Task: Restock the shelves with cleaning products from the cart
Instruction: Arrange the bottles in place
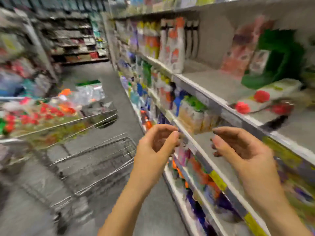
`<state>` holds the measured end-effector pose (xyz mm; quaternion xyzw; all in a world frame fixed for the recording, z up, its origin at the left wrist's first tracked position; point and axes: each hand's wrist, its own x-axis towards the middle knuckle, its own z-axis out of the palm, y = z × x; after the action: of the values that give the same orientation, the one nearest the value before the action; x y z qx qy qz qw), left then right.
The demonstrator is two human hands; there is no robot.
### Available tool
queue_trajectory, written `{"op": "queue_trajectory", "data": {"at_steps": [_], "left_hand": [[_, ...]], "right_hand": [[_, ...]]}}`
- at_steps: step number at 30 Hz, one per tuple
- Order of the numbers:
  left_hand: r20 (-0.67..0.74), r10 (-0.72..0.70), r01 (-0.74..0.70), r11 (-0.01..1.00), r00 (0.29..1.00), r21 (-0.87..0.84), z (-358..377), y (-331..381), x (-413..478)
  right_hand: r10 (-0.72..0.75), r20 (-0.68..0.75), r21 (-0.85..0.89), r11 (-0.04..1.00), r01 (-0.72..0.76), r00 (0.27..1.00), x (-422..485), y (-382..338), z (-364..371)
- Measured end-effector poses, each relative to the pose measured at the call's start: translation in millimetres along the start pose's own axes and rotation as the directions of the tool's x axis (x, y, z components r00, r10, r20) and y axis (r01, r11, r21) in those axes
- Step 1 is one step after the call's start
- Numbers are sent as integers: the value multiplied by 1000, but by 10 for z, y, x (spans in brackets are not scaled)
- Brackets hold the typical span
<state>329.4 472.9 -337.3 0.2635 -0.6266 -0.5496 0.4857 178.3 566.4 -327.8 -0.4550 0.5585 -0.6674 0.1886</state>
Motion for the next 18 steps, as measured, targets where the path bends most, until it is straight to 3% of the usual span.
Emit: {"op": "queue_trajectory", "data": {"at_steps": [7,18], "left_hand": [[-317,64,5,977,946,212,-1906,-7,594],[-553,49,123,955,831,269,-3606,-436,1483]], "right_hand": [[12,293,195,978,-72,956,768,406,2076],[29,618,174,969,-172,786,1812,1088,4237]]}}
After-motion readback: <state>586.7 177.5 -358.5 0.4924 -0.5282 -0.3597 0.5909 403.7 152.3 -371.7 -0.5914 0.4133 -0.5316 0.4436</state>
